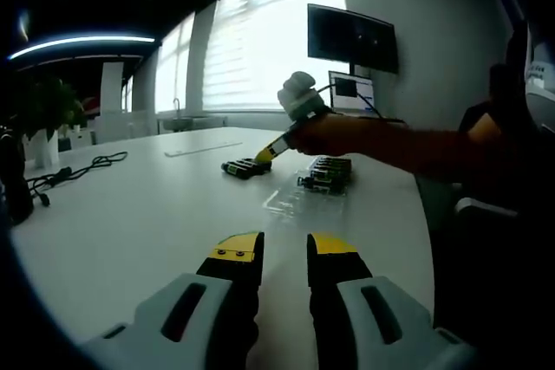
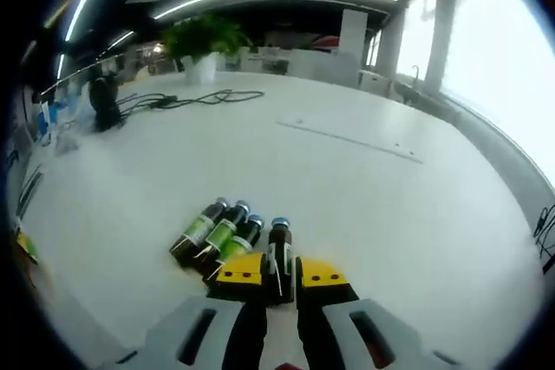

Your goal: Grip medicine bottles put into box

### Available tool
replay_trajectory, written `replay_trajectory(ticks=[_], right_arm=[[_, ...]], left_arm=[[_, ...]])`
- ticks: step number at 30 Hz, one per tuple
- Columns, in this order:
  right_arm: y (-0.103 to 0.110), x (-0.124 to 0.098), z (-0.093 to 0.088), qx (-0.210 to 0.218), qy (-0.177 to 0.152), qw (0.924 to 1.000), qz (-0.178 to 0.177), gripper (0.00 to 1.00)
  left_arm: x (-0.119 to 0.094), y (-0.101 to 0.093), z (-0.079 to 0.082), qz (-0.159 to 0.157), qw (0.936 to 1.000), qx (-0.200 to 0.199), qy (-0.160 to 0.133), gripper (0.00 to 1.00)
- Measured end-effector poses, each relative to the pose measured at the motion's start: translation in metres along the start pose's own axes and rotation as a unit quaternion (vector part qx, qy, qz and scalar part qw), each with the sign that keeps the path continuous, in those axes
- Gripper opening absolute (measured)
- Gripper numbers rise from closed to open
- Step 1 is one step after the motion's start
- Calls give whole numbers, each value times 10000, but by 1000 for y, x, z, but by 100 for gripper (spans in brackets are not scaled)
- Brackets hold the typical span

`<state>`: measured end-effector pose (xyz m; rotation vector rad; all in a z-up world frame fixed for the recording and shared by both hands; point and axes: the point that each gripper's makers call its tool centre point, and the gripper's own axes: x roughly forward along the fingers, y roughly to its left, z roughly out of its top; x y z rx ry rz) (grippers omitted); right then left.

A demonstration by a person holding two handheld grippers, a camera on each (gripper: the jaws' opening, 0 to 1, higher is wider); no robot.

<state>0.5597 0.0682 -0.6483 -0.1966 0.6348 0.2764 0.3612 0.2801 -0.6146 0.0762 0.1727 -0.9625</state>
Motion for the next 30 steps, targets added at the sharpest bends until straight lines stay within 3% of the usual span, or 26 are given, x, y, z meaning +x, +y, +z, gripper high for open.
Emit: replay_trajectory(ticks=[7,22,30], right_arm=[[1,0,-3,133,-35,9999,96,8],[-4,-13,3,119,-192,9997,-54,7],[3,-18,-5,232,-179,9995,71,6]], left_arm=[[0,-1,0,-22,10000,-8,1,14],[0,0,0,-13,10000,7,13,14],[0,0,-1,-8,10000,1,13,14]])
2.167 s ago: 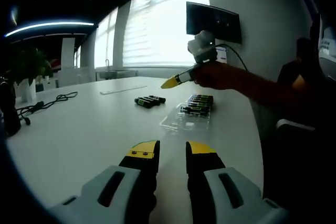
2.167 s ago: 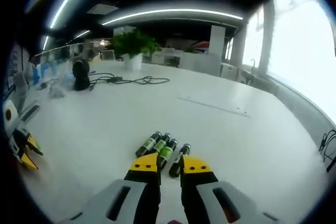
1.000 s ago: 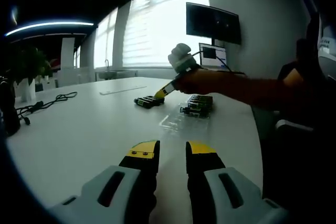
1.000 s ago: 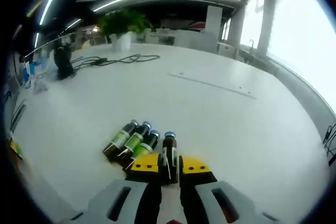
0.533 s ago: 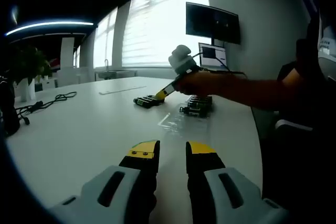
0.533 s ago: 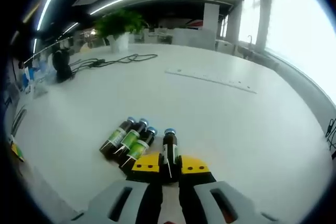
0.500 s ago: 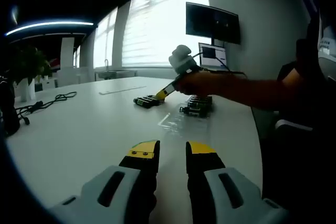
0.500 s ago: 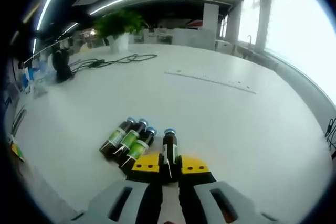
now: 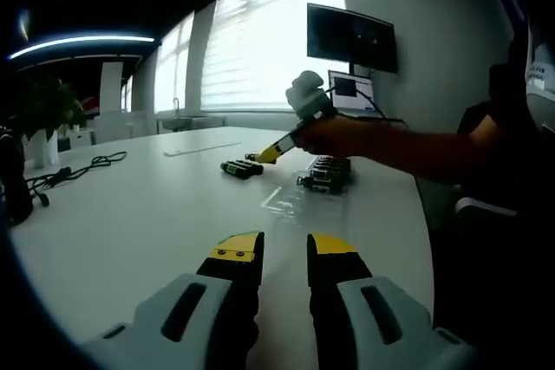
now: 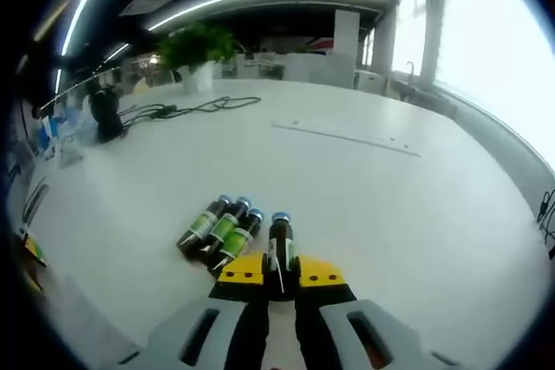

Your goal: Grip medicine bottles put into box

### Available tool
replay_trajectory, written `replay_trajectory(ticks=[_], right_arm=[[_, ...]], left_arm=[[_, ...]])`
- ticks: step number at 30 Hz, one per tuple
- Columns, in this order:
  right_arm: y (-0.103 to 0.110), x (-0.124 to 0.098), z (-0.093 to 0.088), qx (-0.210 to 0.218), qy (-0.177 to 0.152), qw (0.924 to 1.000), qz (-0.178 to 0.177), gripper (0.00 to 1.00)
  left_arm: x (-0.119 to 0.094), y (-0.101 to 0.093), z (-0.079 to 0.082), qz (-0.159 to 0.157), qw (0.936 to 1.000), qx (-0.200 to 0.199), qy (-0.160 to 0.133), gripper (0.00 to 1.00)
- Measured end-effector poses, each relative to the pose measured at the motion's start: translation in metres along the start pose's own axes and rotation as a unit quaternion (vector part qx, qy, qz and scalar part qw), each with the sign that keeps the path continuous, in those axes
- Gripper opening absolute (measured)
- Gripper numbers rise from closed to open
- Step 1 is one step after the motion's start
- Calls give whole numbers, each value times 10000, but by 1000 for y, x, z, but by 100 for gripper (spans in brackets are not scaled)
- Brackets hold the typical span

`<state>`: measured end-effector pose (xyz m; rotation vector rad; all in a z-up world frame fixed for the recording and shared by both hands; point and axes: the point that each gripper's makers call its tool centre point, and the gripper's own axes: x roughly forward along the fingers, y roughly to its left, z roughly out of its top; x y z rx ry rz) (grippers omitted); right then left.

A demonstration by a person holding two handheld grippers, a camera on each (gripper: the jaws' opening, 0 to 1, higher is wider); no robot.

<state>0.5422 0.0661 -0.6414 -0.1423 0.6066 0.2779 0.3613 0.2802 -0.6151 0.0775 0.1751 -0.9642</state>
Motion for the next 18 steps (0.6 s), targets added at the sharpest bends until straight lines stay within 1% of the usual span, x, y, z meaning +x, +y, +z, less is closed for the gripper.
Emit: replay_trajectory(ticks=[4,11,18], right_arm=[[3,-3,-1,-17,-15,10000,25,6],[9,-13,2,-16,-102,9999,78,6],[21,-29,7,-55,-303,9994,148,6]], left_arm=[[0,0,0,0,10000,2,0,14],[0,0,0,-2,10000,3,-3,14],[1,0,0,-5,10000,7,-3,14]])
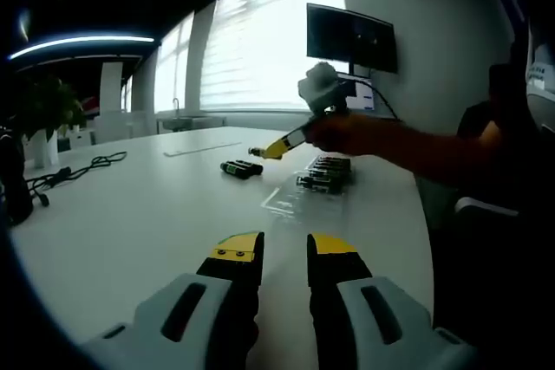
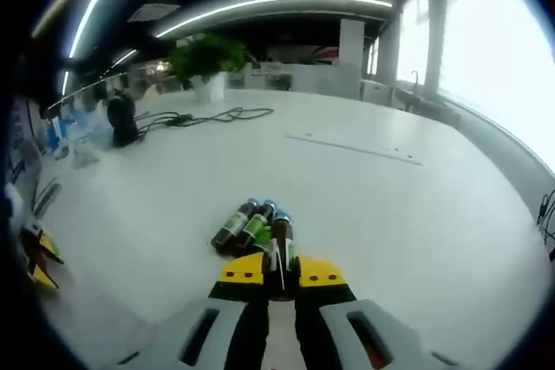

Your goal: Grip medicine bottles put into box

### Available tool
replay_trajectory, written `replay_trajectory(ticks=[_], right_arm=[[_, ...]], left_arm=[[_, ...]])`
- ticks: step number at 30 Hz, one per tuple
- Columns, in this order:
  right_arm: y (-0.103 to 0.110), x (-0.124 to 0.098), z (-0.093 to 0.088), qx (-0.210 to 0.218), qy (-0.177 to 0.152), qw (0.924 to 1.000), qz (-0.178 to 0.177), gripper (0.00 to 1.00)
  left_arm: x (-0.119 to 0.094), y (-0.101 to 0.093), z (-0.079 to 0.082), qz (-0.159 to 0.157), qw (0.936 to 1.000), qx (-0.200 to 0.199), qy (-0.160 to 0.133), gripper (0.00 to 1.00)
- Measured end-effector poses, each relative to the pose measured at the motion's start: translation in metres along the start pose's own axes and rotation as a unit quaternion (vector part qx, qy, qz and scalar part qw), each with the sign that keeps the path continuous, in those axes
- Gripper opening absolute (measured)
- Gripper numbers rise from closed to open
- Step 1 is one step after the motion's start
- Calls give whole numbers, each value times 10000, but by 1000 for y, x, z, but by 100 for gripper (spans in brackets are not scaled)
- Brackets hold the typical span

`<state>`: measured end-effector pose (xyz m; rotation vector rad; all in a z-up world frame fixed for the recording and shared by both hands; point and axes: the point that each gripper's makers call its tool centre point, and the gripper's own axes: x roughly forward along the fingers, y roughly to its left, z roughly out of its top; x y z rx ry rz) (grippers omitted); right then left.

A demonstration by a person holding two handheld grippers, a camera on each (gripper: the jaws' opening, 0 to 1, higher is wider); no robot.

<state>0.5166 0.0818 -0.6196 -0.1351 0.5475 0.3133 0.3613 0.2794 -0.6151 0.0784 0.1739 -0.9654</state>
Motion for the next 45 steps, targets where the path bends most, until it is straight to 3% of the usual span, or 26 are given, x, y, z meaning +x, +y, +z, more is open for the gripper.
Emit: replay_trajectory(ticks=[33,45], right_arm=[[40,-55,3,-141,-395,9988,247,6],[53,-67,-3,-188,-383,9987,285,6]], left_arm=[[0,-1,-1,5,10000,16,19,14],[-1,-1,0,9,10000,23,20,14]])
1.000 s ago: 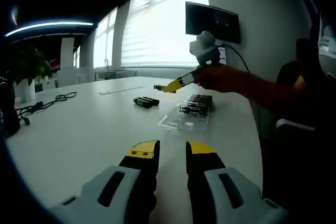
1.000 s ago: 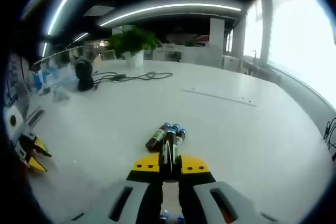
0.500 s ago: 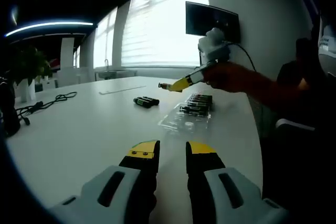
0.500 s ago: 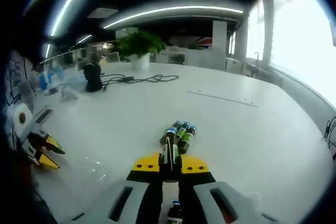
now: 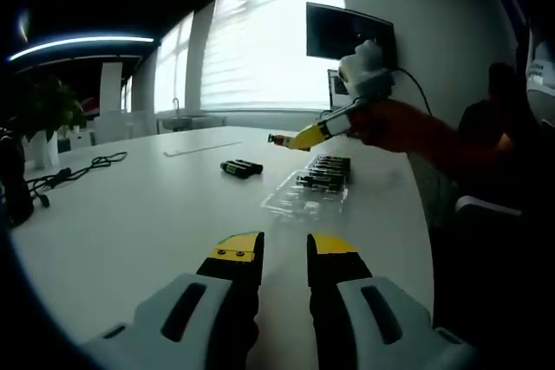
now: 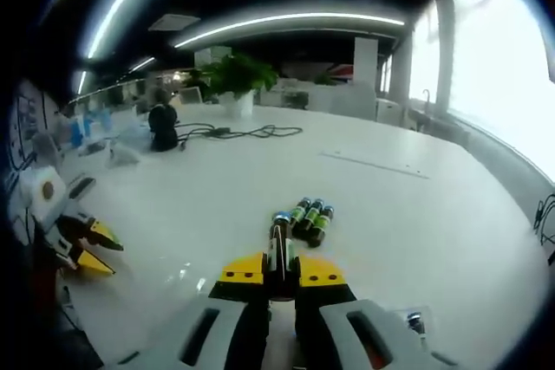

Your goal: Grip medicine bottles put into box

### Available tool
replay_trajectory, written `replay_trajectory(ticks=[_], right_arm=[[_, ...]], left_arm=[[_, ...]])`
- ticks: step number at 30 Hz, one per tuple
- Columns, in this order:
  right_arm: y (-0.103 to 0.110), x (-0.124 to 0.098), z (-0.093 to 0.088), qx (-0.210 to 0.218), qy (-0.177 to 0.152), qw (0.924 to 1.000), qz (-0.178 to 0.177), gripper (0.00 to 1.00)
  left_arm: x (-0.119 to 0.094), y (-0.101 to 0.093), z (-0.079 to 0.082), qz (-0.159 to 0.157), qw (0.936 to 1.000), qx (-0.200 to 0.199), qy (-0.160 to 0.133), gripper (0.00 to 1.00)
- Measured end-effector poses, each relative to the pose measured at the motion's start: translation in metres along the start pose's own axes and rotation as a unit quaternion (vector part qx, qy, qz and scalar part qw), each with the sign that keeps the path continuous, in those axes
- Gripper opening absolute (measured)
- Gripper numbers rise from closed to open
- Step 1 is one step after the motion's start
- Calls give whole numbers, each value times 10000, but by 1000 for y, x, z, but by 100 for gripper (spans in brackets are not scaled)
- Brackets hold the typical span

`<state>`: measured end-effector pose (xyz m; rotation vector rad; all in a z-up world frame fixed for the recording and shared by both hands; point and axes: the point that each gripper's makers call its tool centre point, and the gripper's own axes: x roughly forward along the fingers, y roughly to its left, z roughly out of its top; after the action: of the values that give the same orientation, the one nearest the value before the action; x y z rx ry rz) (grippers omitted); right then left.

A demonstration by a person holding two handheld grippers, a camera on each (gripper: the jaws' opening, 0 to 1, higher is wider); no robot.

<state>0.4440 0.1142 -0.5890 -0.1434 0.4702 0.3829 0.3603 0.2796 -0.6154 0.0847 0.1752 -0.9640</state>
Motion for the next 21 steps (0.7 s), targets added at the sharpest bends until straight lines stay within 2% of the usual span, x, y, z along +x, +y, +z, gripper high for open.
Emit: replay_trajectory(ticks=[21], right_arm=[[21,-14,-18,131,73,9998,122,6]], left_arm=[[1,1,0,5,10000,4,5,14]])
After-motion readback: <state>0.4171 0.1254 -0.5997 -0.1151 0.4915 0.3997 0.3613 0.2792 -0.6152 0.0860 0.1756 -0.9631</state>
